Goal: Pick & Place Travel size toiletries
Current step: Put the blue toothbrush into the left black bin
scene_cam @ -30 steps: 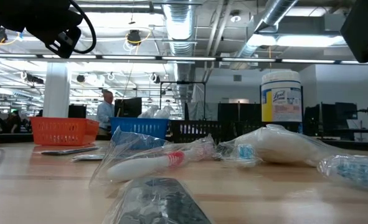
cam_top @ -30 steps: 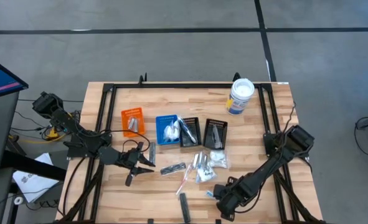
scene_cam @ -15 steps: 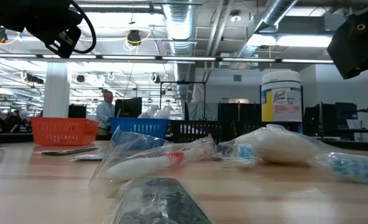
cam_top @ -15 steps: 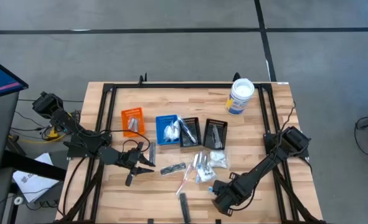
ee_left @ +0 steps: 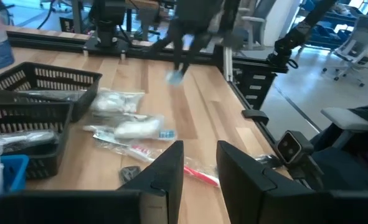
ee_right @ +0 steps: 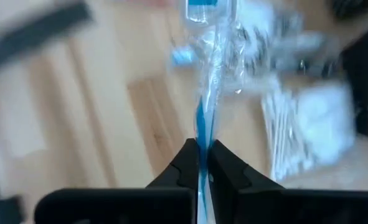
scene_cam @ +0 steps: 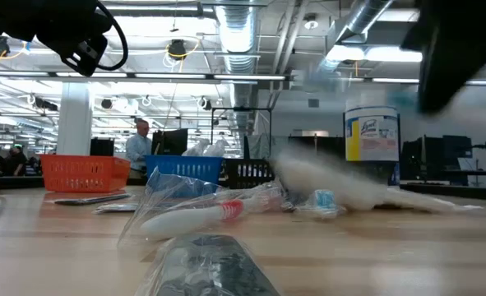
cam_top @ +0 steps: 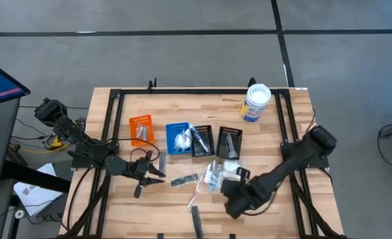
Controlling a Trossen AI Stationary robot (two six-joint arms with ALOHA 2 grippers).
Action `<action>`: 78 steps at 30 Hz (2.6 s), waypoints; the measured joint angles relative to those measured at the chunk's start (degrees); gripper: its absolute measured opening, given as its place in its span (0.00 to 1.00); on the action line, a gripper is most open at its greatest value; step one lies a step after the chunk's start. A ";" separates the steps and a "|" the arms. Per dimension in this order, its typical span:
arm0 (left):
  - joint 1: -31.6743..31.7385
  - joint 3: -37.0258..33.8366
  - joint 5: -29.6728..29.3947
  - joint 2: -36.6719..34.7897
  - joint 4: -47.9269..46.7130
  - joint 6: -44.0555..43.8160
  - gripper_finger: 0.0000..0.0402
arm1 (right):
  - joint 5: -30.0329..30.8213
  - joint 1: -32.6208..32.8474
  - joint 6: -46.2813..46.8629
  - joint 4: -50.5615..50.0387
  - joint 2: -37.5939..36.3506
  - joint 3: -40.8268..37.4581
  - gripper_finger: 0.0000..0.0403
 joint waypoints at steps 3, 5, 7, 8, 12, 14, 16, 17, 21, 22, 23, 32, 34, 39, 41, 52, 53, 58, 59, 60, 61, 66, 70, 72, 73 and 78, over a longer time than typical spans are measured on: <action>0.59 0.00 -0.15 0.00 0.33 0.00 0.22 | 8.12 0.22 -2.49 1.69 -5.22 1.20 0.01; 0.75 0.00 -0.19 0.00 0.46 0.00 0.22 | 14.85 0.45 -5.35 5.00 -8.76 1.83 0.01; 0.75 0.00 -0.19 0.00 0.67 0.00 0.22 | 21.03 0.74 -8.83 7.97 -11.09 1.70 0.01; 0.75 0.00 -0.19 0.00 0.76 0.00 0.22 | 23.93 1.00 -11.07 10.18 -11.95 1.70 0.01; 0.75 0.00 -0.23 0.00 3.85 -0.02 0.22 | 33.65 1.80 -23.25 21.22 -14.65 1.72 0.01; 0.75 0.00 -0.26 0.00 7.06 -0.17 0.22 | 35.34 1.41 -33.38 29.27 -14.54 1.72 0.01; 0.75 0.00 -0.31 0.00 10.36 -0.52 0.22 | 34.40 1.09 -47.40 37.23 -13.98 1.72 0.01; 0.75 0.00 -0.30 0.00 12.20 -1.25 0.22 | 32.36 0.98 -56.06 39.67 -13.52 1.73 0.01; 1.01 0.00 -0.16 0.00 17.47 -6.48 0.22 | 30.31 0.39 -86.66 42.91 -8.74 1.65 0.01; 1.54 0.00 0.86 -0.02 18.15 -8.72 0.22 | 31.14 -0.20 -93.04 43.03 -7.18 1.63 0.01; 2.35 0.00 2.55 -0.02 18.41 -11.34 0.22 | 32.52 -0.91 -99.21 43.33 -5.77 1.65 0.01; 12.71 0.00 28.31 1.58 18.82 -43.34 0.22 | 44.90 -7.45 -137.32 51.88 6.67 2.13 0.02; 14.36 0.00 30.61 2.68 18.54 -47.42 0.22 | 44.76 -8.39 -140.01 54.91 8.26 2.27 0.01; 17.63 0.00 31.37 6.79 16.55 -50.38 0.22 | 44.02 -8.71 -143.49 59.45 9.26 2.18 0.01; 19.16 0.00 31.76 8.94 16.25 -50.27 0.22 | 43.80 -8.23 -144.14 60.32 9.16 2.20 0.01; 22.90 0.00 33.71 13.05 22.52 -44.11 0.22 | 43.90 -3.26 -144.14 57.14 7.87 2.20 0.01; 23.13 0.00 34.96 13.05 24.80 -44.14 0.22 | 43.86 -3.08 -144.12 56.55 7.87 2.20 0.01; 23.21 0.90 37.96 12.96 29.40 -44.54 0.22 | 44.13 -3.99 -143.82 56.71 7.86 2.20 0.01; 23.00 1.15 38.54 12.96 29.30 -44.54 0.22 | 44.14 -4.32 -143.82 57.44 7.87 2.20 0.01; 22.75 1.45 38.84 12.96 29.23 -44.53 0.22 | 44.12 -4.66 -143.82 58.14 7.87 2.20 0.01; 22.65 1.70 39.03 13.18 29.42 -44.30 0.22 | 44.11 -5.01 -143.89 58.63 7.87 2.20 0.01; 23.74 1.95 39.26 14.19 29.40 -43.74 0.22 | 44.03 -6.91 -144.25 58.72 7.87 2.20 0.01; 25.50 1.95 39.20 16.08 29.18 -43.74 0.24 | 43.63 -7.75 -145.43 59.58 7.87 2.20 0.01; 26.48 2.01 39.63 17.12 28.86 -43.73 0.26 | 43.22 -8.21 -145.73 60.03 7.87 2.20 0.01; 26.84 2.16 39.92 17.63 29.02 -43.74 0.28 | 43.16 -8.45 -145.78 60.01 7.86 2.20 0.01; 26.95 3.69 40.32 18.86 28.77 -42.77 0.39 | 43.24 -8.66 -145.59 60.06 7.81 2.20 0.01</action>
